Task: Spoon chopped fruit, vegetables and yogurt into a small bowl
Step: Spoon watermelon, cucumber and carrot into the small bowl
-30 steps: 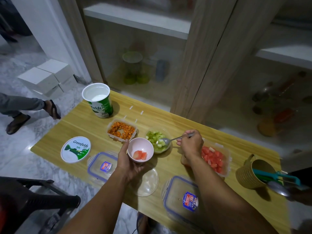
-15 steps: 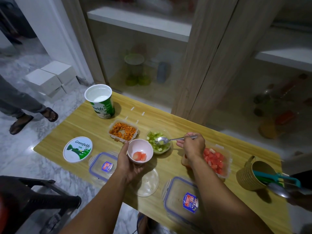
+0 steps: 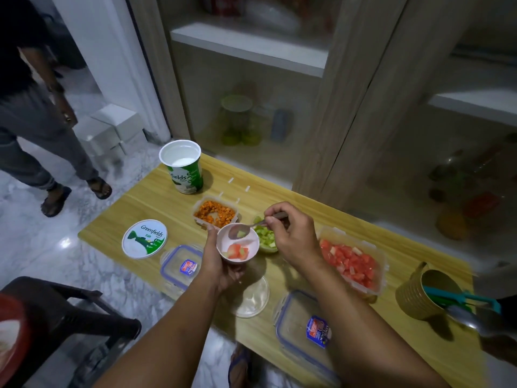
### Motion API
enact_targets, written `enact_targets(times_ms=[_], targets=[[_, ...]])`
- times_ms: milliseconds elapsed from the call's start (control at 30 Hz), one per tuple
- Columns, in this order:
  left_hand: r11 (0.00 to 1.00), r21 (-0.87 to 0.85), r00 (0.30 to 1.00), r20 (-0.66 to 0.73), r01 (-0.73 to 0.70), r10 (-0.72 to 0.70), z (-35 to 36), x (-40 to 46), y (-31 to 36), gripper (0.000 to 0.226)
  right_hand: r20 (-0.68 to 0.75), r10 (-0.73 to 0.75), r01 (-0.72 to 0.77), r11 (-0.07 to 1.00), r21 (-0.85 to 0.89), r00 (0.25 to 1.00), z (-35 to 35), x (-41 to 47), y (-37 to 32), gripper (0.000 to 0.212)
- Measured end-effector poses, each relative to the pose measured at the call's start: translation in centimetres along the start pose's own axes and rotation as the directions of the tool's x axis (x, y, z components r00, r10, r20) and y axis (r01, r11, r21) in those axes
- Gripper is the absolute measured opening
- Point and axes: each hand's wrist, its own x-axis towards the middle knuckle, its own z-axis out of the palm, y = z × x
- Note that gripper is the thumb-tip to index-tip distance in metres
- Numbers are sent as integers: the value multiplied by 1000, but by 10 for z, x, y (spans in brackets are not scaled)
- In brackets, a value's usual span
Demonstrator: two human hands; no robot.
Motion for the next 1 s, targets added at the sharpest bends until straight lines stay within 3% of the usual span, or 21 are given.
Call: enact_targets(times_ms=[300, 500, 800, 900, 1000], targets=[[998, -62, 999, -35, 11, -13, -17, -4, 24, 86, 94, -238, 248, 963, -108, 967, 29, 2, -7, 12], [996, -74, 999, -21, 42, -44, -18, 17, 70, 90, 37, -280, 283, 947, -154, 959, 61, 36, -15, 12], [997, -31, 997, -26, 75, -76, -42, 44, 128, 86, 163, -433, 460, 862, -212, 887, 112, 62, -24, 13], [996, -22, 995, -45, 87, -88, -48, 49, 141, 85, 233, -473, 520, 825, -221, 850, 121, 63, -21, 26], [995, 0, 993, -68, 96, -96, -52, 54, 150, 85, 221, -458, 503, 831, -238, 861, 127, 66, -14, 28]])
